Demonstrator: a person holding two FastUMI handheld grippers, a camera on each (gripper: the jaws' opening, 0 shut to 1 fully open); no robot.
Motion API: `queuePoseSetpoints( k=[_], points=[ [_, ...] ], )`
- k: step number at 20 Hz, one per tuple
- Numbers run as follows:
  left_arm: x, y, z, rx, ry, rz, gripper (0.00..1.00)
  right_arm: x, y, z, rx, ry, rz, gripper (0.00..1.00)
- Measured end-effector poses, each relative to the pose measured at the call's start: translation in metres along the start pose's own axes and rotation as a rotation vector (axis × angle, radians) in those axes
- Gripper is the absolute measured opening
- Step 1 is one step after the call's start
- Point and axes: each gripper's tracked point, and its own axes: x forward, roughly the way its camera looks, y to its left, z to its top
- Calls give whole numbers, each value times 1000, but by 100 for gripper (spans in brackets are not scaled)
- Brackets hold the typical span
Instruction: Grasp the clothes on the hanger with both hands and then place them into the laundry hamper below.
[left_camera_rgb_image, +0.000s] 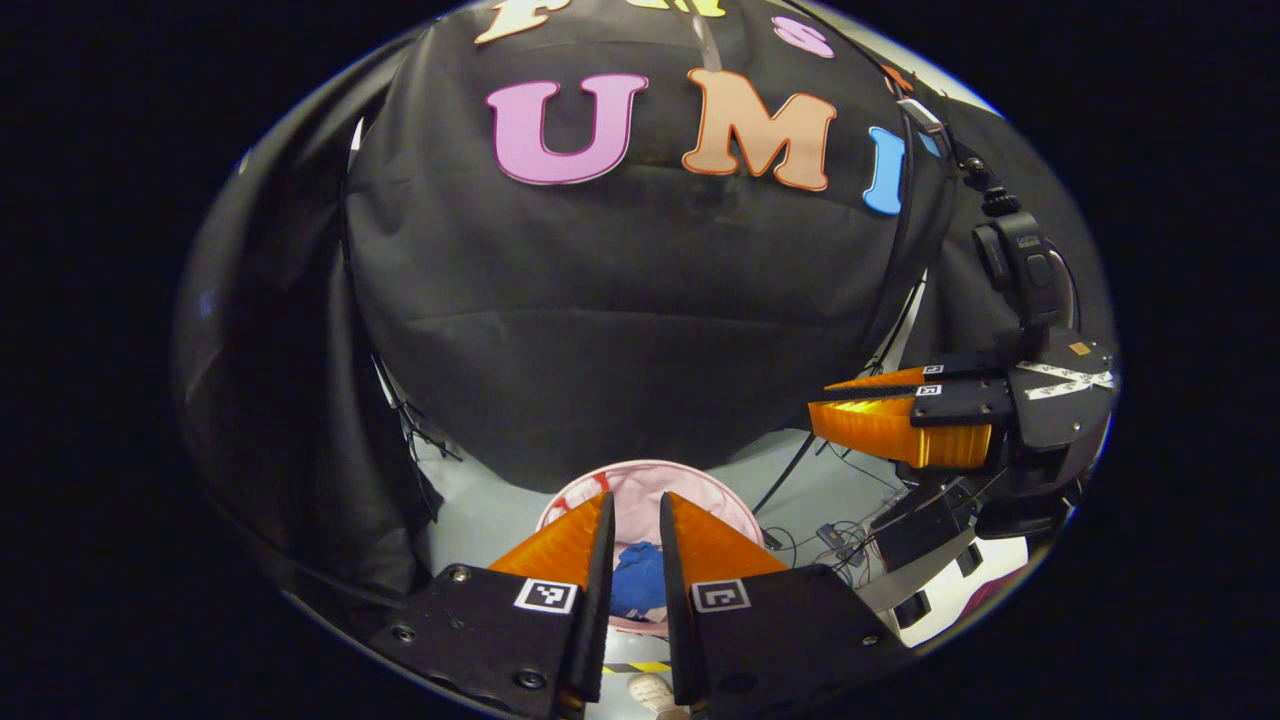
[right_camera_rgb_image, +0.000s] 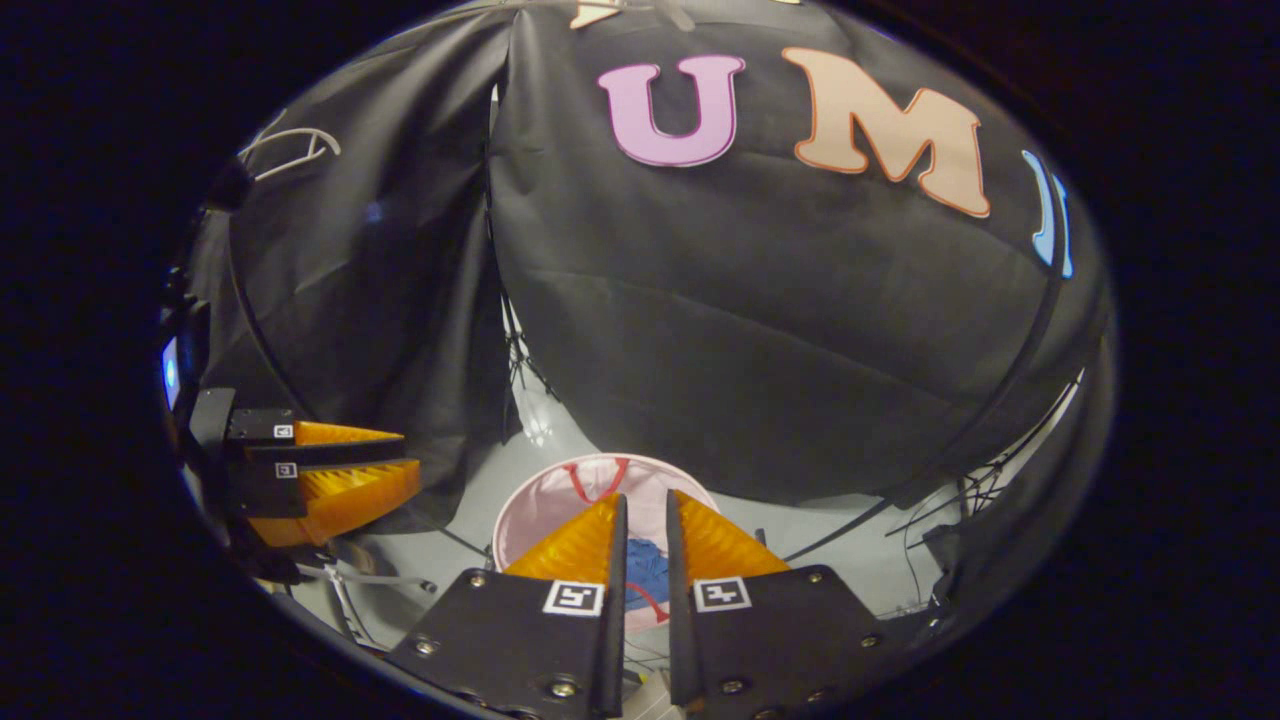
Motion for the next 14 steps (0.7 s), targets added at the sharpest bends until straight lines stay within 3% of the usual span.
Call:
queuePoseSetpoints(
  k=[10,11,14],
  points=[
    [-61,-45,134,75,-295,-50,28,-104,-22,142,15,-379,-67,18],
    [-68,-48,149,78,-329,-52,32,-119,-24,158,14,-422,-76,18],
    [-94,-58,187,92,-420,-58,27,-163,-25,196,6,-535,-91,18]
  ],
)
